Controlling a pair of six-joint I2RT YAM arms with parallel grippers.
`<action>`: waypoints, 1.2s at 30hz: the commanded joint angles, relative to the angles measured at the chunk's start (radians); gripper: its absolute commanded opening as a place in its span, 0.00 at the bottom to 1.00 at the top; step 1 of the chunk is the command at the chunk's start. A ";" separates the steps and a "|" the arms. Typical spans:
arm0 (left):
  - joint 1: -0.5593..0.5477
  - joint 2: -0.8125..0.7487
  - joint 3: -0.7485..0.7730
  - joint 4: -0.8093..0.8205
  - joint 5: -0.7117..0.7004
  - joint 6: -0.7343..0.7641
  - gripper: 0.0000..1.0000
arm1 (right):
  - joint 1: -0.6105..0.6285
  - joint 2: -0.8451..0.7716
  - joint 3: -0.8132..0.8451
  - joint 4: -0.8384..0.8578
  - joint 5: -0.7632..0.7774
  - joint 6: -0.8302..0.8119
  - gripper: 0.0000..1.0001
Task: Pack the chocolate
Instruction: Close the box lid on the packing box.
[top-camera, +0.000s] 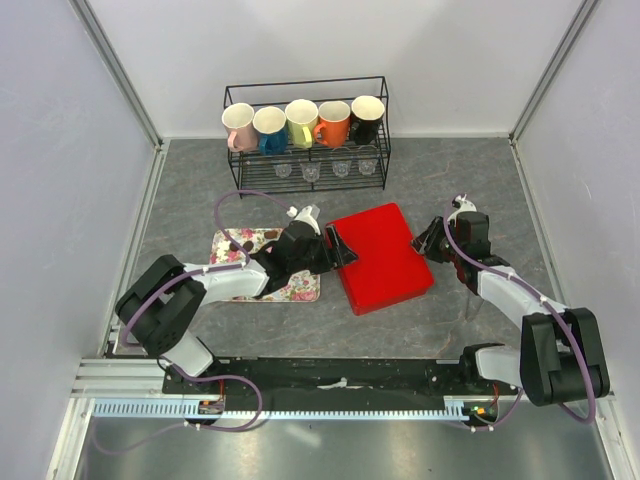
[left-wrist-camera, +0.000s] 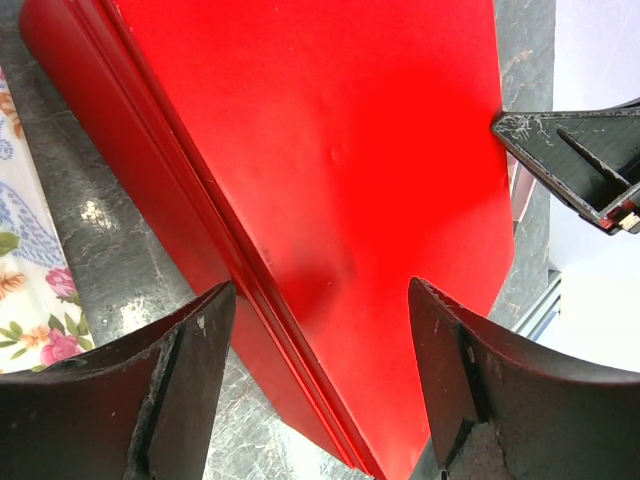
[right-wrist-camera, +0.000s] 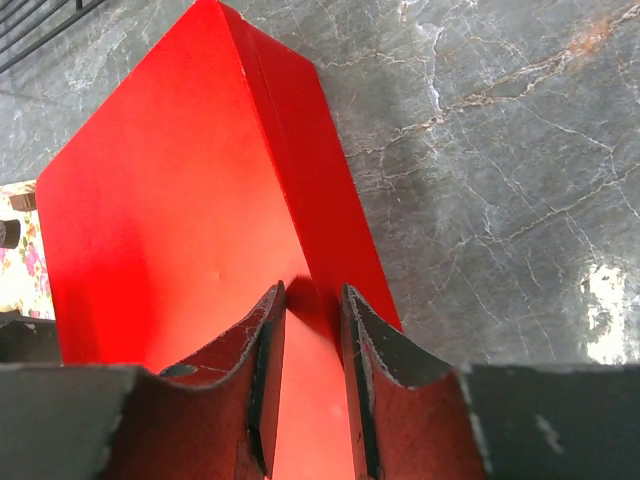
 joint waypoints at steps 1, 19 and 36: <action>0.001 0.017 0.045 0.042 0.032 0.032 0.77 | 0.014 0.013 -0.022 0.060 -0.078 0.011 0.34; 0.000 -0.012 -0.015 0.101 0.032 0.006 0.78 | -0.026 0.032 -0.034 -0.011 -0.007 0.032 0.25; 0.003 -0.065 -0.035 0.112 -0.005 0.015 0.80 | 0.028 -0.069 0.033 -0.124 0.071 -0.034 0.80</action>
